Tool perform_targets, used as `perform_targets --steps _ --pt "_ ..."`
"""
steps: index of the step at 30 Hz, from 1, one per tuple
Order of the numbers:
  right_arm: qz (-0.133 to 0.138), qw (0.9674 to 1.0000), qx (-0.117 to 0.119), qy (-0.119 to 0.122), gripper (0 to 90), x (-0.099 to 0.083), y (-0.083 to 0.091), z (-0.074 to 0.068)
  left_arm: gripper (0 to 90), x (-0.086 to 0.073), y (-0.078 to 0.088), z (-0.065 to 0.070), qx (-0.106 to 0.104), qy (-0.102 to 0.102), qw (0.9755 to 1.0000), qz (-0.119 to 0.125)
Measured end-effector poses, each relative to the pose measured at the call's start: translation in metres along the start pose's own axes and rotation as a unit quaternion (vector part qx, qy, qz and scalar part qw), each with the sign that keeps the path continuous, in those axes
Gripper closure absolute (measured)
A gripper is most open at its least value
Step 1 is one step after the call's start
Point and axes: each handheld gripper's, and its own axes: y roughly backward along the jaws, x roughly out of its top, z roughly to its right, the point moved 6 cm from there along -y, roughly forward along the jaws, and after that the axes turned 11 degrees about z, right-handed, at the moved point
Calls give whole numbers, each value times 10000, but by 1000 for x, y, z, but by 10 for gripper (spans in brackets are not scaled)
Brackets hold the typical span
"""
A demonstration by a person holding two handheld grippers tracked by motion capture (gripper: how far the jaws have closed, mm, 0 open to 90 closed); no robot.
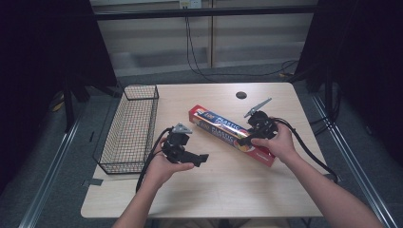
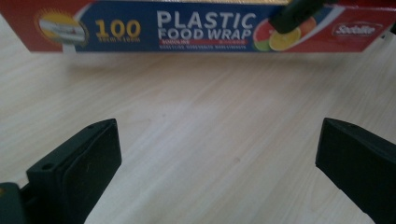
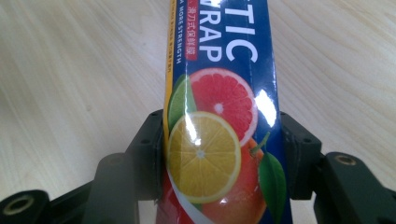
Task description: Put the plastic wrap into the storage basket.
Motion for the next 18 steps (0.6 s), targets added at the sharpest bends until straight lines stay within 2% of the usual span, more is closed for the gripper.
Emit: perform_targets --steps 1,2,3,6,8,9,10,11,15,18 --pt "-6 10000 23 52 440 0 1 -1 2 0 0 0 0 0 10000 0" --pt "17 10000 39 64 440 0 3 -3 2 7 0 1 -44 -140 9999 5" --pt "21 9999 62 101 441 0 4 -4 2 7 0 1 -44 -140 9999 5" --pt "62 9998 149 145 441 1 9 -8 20 22 1 4 -90 -422 9990 74" --pt "83 9996 193 182 440 1 12 -10 24 26 1 3 -38 -450 9989 98" --pt "96 9995 209 204 441 1 14 -11 26 34 0 4 -94 -513 9985 163" --pt "94 9994 244 233 440 1 15 -12 27 38 1 4 -53 -612 9980 132" --pt "97 9993 266 249 440 1 16 -13 28 38 1 4 -53 -612 9980 132" --pt "109 9987 376 337 440 0 18 -15 36 49 1 7 -189 -896 9958 89" --pt "65 9983 454 350 440 -1 19 -20 37 52 -2 8 -177 -1141 9933 -5"
